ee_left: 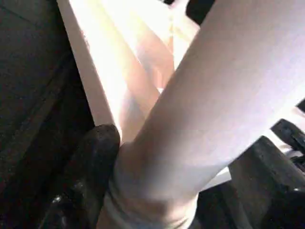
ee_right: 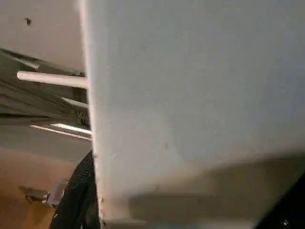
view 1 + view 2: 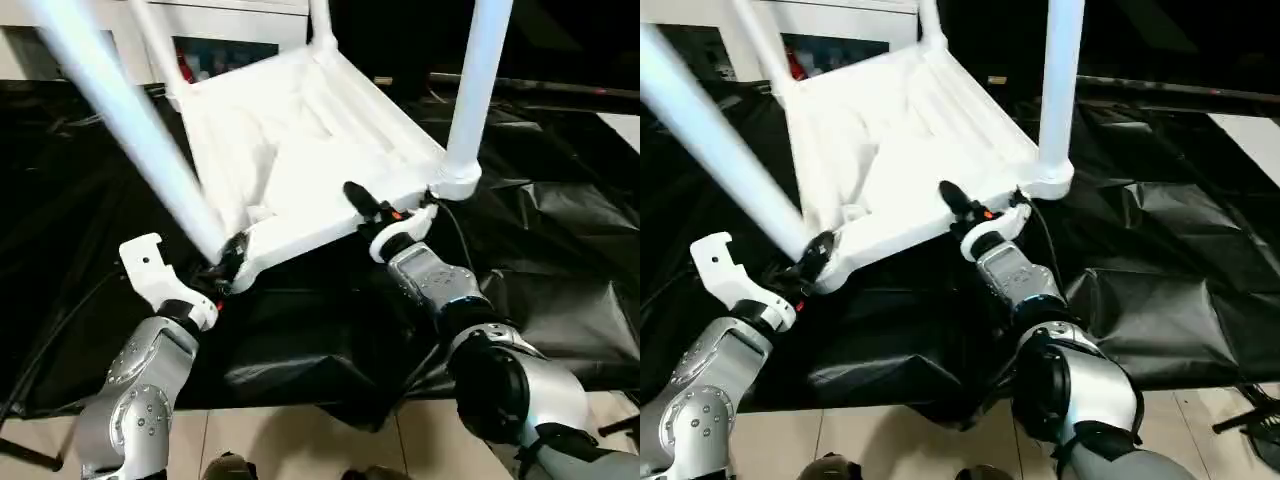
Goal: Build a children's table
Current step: Flip table
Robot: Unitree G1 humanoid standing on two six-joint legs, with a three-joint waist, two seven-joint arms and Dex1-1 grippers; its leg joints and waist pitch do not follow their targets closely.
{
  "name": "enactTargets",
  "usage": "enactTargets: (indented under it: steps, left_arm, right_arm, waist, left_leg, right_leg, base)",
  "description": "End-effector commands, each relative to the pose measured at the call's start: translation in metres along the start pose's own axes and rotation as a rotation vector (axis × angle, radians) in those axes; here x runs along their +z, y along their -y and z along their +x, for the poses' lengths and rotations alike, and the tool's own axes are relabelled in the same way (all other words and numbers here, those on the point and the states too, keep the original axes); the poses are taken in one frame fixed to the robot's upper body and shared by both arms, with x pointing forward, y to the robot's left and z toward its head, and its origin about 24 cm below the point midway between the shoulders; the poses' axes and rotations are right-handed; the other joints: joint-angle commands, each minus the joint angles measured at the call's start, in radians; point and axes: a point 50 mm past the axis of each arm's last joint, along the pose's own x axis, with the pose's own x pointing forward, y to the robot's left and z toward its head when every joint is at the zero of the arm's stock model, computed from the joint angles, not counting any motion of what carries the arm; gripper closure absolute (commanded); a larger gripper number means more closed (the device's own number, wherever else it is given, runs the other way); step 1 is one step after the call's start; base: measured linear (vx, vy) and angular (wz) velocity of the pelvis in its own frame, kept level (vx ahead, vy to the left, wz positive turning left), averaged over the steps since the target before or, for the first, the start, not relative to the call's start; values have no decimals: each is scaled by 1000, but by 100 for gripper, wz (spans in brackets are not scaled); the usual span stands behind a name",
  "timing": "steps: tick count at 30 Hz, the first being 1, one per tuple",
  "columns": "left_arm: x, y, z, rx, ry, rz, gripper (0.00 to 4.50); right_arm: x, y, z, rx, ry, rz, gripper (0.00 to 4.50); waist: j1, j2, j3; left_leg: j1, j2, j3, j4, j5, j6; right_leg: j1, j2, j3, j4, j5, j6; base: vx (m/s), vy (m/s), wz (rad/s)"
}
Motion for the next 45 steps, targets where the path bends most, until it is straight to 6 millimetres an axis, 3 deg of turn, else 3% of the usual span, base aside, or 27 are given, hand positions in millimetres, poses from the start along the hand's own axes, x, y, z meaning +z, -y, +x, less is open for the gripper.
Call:
enactTargets:
  steps: [1,5,9,15,18,20,22,24,26,27,34,36,37,38,41,43,45]
  left_arm:
    - [3,-2,-6,-34,-14,14,35]
    - [4,-15,-25,-94,-88,63,4]
    - [7,-29,-41,-126,-143,95,0]
    - [14,-32,-45,-155,-145,179,0]
    - [23,-31,-47,-202,-153,327,0]
    - [25,-31,-49,-221,-171,360,0]
    - [25,-31,-49,-228,-188,394,0]
    - [24,-31,-48,-238,-204,436,0]
    - [23,-31,-48,-244,-203,442,0]
    - [15,-29,-51,-271,-235,457,0]
    - [-3,-22,-59,-367,-349,478,0]
    - [-6,-22,-62,-382,-370,497,0]
    - [-6,-22,-62,-386,-374,502,0]
    - [-6,-23,-62,-386,-373,515,0]
    - [8,-21,-52,-359,-259,593,0]
    - [24,-16,-41,-340,-135,633,0]
    - [30,-13,-39,-337,-96,644,0]
  right_arm:
    - [40,-20,3,16,122,-143,257]
    - [65,-25,-3,18,195,-201,257]
    - [87,-28,-11,-4,247,-291,257]
    - [102,-29,-21,-23,275,-381,257]
    - [110,-28,-32,-84,245,-604,257]
    - [112,-28,-36,-101,246,-647,257]
    - [114,-29,-39,-119,261,-677,257]
    - [119,-31,-46,-158,293,-737,257]
    - [121,-31,-48,-171,303,-753,257]
    - [127,-33,-51,-201,357,-742,257]
    - [127,-42,-51,-241,397,-834,257]
    - [125,-47,-49,-238,395,-867,257]
    - [124,-49,-48,-234,395,-870,257]
    - [124,-50,-47,-230,391,-878,257]
    - [120,-55,-44,-216,370,-935,257]
    - [117,-59,-42,-214,347,-1009,257]
    - [116,-60,-41,-215,341,-1032,257]
  waist:
    - [-2,23,-79]
    - [-2,28,-79]
    - [4,29,-74]
    - [3,27,-74]
    - [2,28,-74]
    - [1,23,-74]
    - [-1,29,-71]
    - [-2,35,-68]
    - [-5,33,-67]
    - [-5,38,-67]
    - [-7,36,-67]
    - [-12,29,-67]
    - [-12,31,-67]
    - [-13,25,-67]
    - [-15,25,-67]
    - [-15,18,-69]
    - [-14,23,-70]
  left_leg:
    - [18,39,-6,-64,-120,21]
    - [20,38,-5,-64,-130,14]
    - [22,36,-4,-67,-159,5]
    - [19,34,-5,-68,-165,0]
    - [19,34,-6,-68,-142,8]
    - [17,32,-5,-66,-126,12]
    - [16,31,-5,-68,-147,3]
    - [24,31,-4,-71,-205,-17]
    - [26,30,-6,-73,-235,-30]
    - [28,30,-7,-74,-245,-36]
    - [26,29,-7,-76,-270,-43]
    - [20,28,-7,-76,-262,-42]
    - [21,27,-7,-76,-263,-41]
    - [21,27,-7,-75,-255,-38]
    - [19,28,-8,-76,-243,-31]
    - [22,27,-4,-73,-232,-29]
    - [19,26,-5,-73,-211,-32]
  right_leg:
    - [49,-70,39,-55,-38,-237]
    - [47,-65,37,-53,-50,-232]
    - [45,-62,38,-57,-89,-217]
    - [46,-65,41,-59,-115,-198]
    - [46,-62,41,-60,-102,-187]
    - [48,-61,42,-57,-100,-181]
    - [46,-63,44,-64,-155,-175]
    - [38,-62,45,-73,-244,-148]
    - [36,-61,46,-78,-286,-132]
    - [32,-61,46,-79,-292,-126]
    - [28,-57,47,-79,-303,-113]
    - [33,-59,47,-79,-310,-105]
    - [32,-59,48,-79,-318,-102]
    - [31,-58,48,-79,-323,-96]
    - [32,-59,48,-80,-317,-90]
    - [31,-58,49,-79,-302,-91]
    - [35,-58,49,-76,-273,-97]
  base:
    - [0,0,0]
    - [0,0,0]
    - [0,0,0]
    - [0,0,0]
    - [0,0,0]
    - [0,0,0]
    - [0,0,0]
    - [0,0,0]
    - [0,0,0]
    - [0,0,0]
    - [0,0,0]
    - [0,0,0]
    - [0,0,0]
    - [0,0,0]
    - [0,0,0]
    - [0,0,0]
    - [0,0,0]
